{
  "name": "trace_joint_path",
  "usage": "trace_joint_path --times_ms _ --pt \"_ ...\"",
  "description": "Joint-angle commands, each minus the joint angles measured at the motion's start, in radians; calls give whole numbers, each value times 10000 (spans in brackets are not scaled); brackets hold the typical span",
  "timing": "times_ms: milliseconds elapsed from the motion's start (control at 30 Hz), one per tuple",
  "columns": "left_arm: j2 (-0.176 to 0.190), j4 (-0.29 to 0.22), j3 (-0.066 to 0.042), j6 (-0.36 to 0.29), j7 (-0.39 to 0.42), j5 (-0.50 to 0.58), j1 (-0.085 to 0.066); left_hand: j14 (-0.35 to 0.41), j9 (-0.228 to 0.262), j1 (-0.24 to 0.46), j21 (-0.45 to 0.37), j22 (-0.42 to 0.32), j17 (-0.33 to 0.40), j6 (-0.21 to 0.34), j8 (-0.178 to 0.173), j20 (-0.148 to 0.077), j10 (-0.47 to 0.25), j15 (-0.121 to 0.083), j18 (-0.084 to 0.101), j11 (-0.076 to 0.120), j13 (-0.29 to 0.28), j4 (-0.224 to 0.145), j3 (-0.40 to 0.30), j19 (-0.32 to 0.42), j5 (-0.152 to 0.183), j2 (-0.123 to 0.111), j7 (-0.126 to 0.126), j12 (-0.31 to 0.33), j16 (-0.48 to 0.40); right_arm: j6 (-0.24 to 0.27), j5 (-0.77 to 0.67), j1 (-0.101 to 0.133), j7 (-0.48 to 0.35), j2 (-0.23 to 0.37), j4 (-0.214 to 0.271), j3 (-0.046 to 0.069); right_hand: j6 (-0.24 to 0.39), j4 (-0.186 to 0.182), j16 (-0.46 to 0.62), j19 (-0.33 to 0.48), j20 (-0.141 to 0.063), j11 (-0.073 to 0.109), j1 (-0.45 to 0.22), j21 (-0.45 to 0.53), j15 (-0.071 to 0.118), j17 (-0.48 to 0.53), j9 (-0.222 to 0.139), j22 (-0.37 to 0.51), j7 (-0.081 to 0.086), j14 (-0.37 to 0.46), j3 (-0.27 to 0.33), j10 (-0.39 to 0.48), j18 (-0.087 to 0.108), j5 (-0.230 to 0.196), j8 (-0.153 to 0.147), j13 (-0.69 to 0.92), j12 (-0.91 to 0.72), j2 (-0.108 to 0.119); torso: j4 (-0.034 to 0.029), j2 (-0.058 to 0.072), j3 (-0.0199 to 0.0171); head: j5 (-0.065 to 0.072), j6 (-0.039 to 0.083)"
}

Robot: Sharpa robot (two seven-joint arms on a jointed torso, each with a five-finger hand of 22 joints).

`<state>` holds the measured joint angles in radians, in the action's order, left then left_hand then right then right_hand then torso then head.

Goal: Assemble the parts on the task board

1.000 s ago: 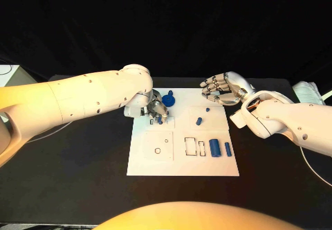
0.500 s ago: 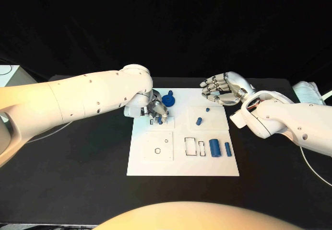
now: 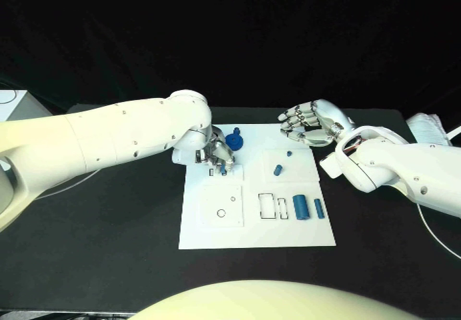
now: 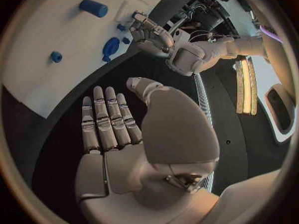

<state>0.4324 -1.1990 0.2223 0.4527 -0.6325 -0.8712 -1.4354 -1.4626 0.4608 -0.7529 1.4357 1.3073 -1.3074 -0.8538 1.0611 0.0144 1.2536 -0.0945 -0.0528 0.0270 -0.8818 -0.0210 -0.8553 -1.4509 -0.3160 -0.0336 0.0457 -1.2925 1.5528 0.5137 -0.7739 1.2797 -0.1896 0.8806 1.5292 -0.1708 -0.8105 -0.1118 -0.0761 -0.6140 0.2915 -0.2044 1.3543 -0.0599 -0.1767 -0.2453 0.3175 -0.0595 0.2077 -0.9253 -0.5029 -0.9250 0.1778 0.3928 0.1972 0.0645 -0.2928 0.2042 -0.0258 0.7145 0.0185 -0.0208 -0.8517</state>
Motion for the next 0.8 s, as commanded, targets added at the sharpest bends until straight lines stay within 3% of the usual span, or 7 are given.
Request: trace_joint_path --times_ms 33,500,800 --pt "3 -111 109 292 -50 583 179 -1024 18 -554 14 1238 -2439 -363 -35 -13 277 -68 74 249 -54 -203 -216 -17 -7 711 -357 3 68 -103 -98 2 -59 2 10 2 -87 6 31 84 0 7 -59 26 -43 12 -11 12 552 21 -47 -58 -55 -1 -44 -10 51 54 5 0 4 5 8" --pt "55 -174 109 -167 -11 234 180 -1029 48 -462 21 1249 -2458 -422 -81 -28 311 -87 76 269 -110 -197 -299 -30 190 916 -376 5 79 -117 -99 2 -58 0 -1 2 -87 6 31 84 0 7 -59 26 -43 12 -11 12 552 21 -47 -58 -55 -1 -44 -10 51 54 6 4 -1 8 16" --pt "147 -284 105 -135 -12 -254 180 -1002 73 -412 -96 1132 -2369 -346 -133 -26 233 -80 39 257 -33 -346 -319 71 265 815 -356 70 27 -127 -99 1 -62 6 -6 2 -91 22 32 90 0 8 -64 26 -44 21 -13 13 551 25 -71 -64 -56 2 -44 -10 53 60 -4 -1 6 24 20"
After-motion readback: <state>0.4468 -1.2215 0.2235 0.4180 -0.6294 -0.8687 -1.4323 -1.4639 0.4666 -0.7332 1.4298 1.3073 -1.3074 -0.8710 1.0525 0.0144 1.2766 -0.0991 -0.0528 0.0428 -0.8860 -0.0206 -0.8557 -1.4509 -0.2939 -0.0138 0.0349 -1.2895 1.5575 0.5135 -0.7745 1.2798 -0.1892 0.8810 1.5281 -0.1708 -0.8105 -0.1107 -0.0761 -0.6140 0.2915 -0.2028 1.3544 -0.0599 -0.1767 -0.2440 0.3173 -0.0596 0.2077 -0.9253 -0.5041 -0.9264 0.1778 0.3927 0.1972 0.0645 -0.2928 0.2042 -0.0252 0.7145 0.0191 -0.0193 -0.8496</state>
